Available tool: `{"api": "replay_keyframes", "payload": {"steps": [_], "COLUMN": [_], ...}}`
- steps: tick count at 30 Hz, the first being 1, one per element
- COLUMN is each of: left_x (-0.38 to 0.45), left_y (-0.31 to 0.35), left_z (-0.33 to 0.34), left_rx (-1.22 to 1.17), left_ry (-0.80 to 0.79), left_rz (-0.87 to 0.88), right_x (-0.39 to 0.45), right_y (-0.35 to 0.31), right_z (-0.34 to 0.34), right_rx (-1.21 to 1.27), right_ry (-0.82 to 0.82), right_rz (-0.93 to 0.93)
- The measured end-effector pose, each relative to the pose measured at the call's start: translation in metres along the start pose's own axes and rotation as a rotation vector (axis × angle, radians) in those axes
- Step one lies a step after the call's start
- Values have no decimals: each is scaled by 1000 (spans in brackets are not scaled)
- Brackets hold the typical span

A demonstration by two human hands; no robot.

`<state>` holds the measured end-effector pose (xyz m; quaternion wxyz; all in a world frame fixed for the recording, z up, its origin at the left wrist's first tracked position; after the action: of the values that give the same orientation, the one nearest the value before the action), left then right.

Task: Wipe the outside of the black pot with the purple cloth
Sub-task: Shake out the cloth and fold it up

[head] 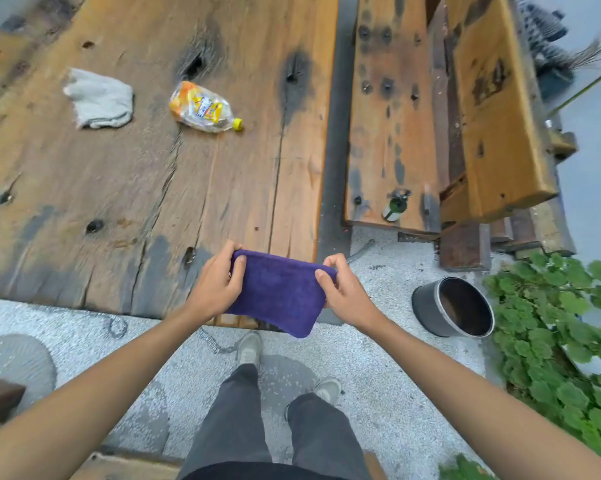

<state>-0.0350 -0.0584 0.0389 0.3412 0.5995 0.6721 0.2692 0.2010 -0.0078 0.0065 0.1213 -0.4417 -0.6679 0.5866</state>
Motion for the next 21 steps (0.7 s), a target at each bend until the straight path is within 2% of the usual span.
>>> {"api": "replay_keyframes", "payload": {"steps": [3, 7, 10, 16, 21], "left_x": [5, 34, 62, 104, 114], "left_y": [-46, -89, -101, -135, -149], "left_z": [-11, -11, -9, -3, 4], "left_rx": [-29, 68, 102, 147, 141], "left_ry": [-22, -83, -130, -193, -203], "left_rz": [-87, -149, -120, -188, -241], "right_x": [33, 79, 109, 144, 143], "right_y": [6, 25, 37, 57, 71], "right_z": [25, 32, 20, 6, 5], "right_rx": [29, 19, -62, -226, -169], "right_ry": [-29, 23, 107, 194, 284], "right_rz": [87, 211, 278, 344, 399]}}
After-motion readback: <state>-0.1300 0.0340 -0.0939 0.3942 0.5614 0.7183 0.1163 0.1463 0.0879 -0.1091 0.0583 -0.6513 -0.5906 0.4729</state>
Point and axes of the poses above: each hand's wrist, its own x-axis towards the middle knuckle, its own z-axis out of the palm, y = z × x, the point moved 10 cm from there along x, towards the middle knuckle, and after that the axes turned 10 degrees about -y, right-handed, at the moved point
